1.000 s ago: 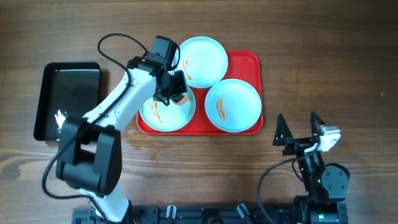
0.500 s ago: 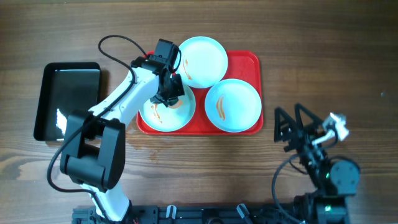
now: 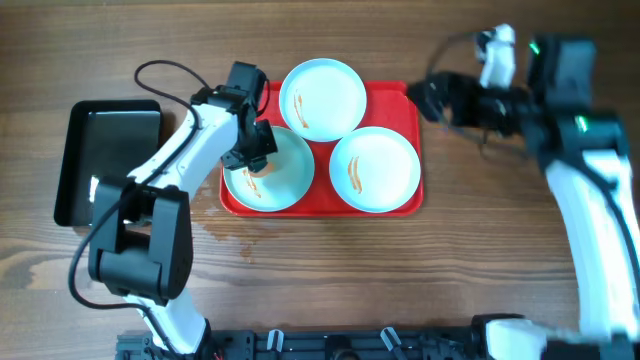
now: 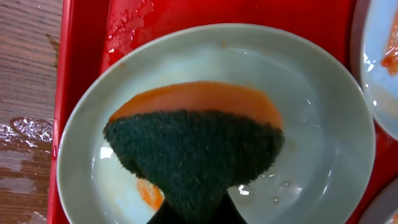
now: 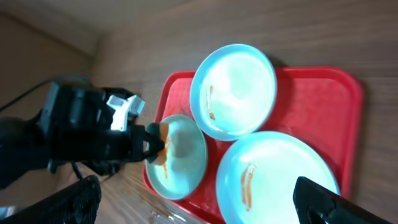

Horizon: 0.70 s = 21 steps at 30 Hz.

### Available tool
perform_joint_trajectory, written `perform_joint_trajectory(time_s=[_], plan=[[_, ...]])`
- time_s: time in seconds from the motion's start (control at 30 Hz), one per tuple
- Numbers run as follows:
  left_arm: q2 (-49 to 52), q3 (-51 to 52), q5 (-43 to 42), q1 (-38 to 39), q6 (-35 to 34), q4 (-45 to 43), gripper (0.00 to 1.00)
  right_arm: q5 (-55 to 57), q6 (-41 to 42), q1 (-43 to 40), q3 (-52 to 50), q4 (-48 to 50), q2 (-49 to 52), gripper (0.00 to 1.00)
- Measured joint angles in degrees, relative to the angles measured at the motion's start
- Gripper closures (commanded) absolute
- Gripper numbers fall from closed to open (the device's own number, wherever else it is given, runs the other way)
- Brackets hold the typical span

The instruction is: Clean dirty plates on tray and stack at the side

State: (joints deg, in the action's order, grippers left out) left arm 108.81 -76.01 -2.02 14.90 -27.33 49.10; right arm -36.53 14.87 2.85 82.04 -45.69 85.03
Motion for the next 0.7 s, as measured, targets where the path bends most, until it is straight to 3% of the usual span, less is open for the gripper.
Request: perform_joint_trajectory(time_s=[0.2, 0.43, 0.6, 0.7], plan=[[0.00, 0.00, -4.26, 0.04, 0.48, 0.09, 0.96, -5.11, 10.69, 1.14, 1.70, 1.11, 12.61, 0.00], [0.00, 0.00, -5.77, 0.04, 1.51, 0.04, 0.96, -10.80, 9.53, 6.60, 1.70, 7.02, 22.51, 0.00], [0.00, 0.00, -6.03, 0.04, 1.55, -0.04, 0.96, -0.39, 13.84, 15.89, 1.73, 8.92, 22.67, 0.00], [0.00, 0.00, -6.03, 0.04, 1.55, -0.02, 0.96, 16.33, 22.03, 23.28, 1.73, 8.90, 22.67, 0.00]])
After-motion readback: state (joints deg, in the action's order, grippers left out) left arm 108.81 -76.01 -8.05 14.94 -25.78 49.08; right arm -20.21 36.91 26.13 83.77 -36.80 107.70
